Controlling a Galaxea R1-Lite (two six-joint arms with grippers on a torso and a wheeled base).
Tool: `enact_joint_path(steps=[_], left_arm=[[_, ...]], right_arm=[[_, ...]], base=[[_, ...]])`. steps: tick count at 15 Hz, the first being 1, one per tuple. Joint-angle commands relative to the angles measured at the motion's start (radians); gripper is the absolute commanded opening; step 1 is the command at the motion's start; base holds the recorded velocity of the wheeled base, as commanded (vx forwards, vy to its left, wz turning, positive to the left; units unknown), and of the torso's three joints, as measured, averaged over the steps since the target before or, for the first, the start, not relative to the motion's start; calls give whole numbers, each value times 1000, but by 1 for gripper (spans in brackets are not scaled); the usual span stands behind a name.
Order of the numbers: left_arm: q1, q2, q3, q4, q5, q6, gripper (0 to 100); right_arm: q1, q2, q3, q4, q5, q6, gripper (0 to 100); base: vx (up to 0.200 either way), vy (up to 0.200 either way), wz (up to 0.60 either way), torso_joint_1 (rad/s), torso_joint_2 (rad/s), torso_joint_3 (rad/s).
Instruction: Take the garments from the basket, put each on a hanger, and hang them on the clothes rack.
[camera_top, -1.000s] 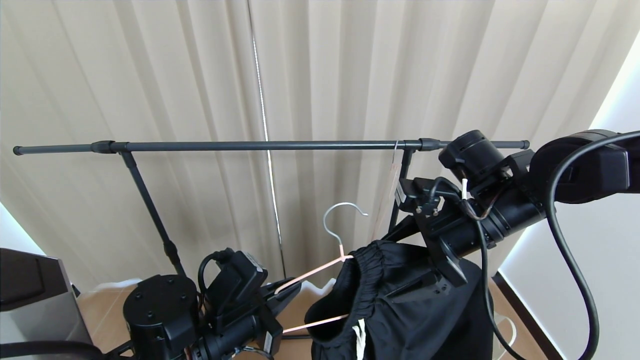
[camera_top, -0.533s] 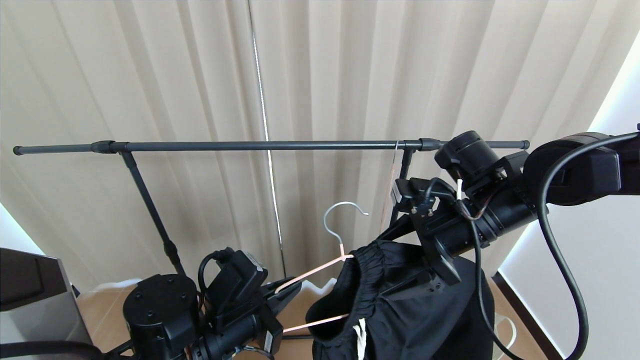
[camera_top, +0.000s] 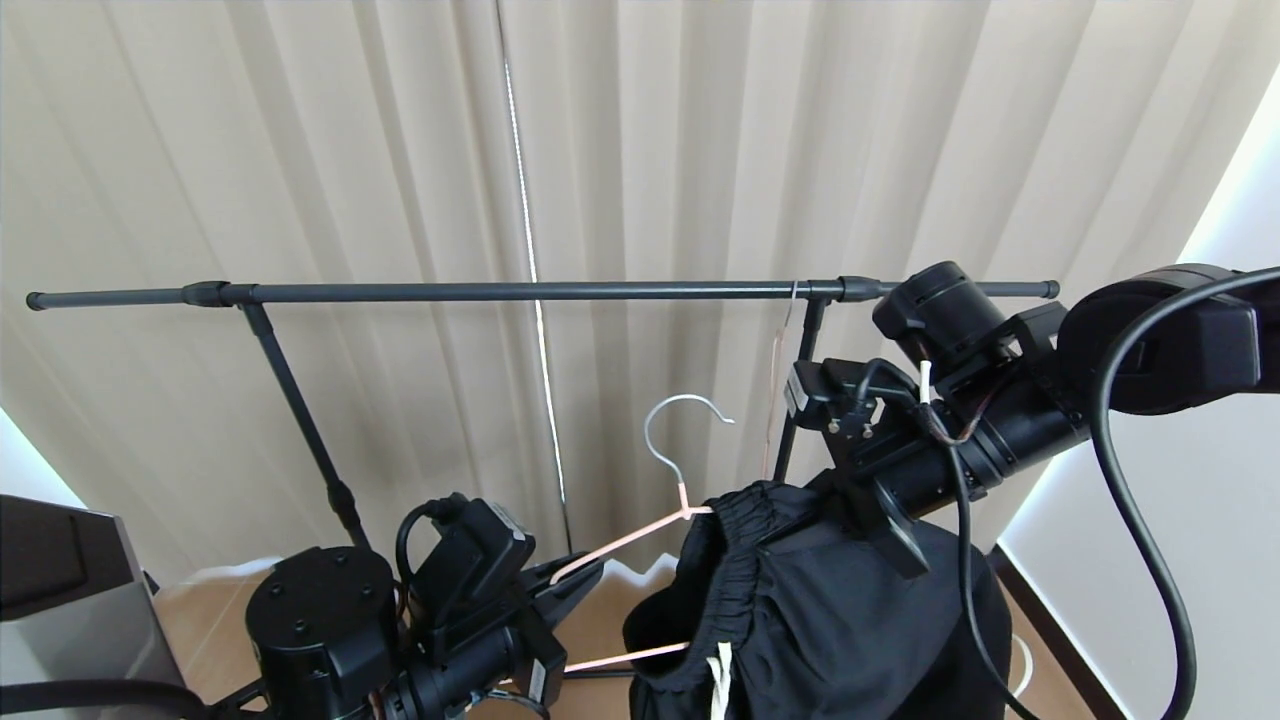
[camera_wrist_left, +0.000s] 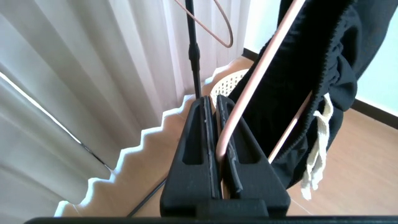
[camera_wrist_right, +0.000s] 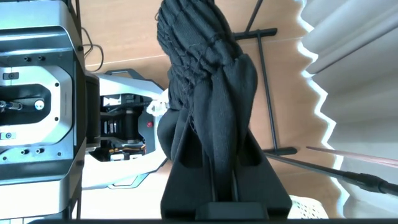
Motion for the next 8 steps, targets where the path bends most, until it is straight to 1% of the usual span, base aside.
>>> enact_joint_path(steps=[1,8], left_arm=[[1,5,-1,0,0,0,0],[8,2,-2,0,0,0,0]], right_arm=[[0,-31,10,2,2,0,0],[15,-51,22,2,0,1,0]], base=[[0,0,0,0,0,0],[0,0,0,0,0,0]])
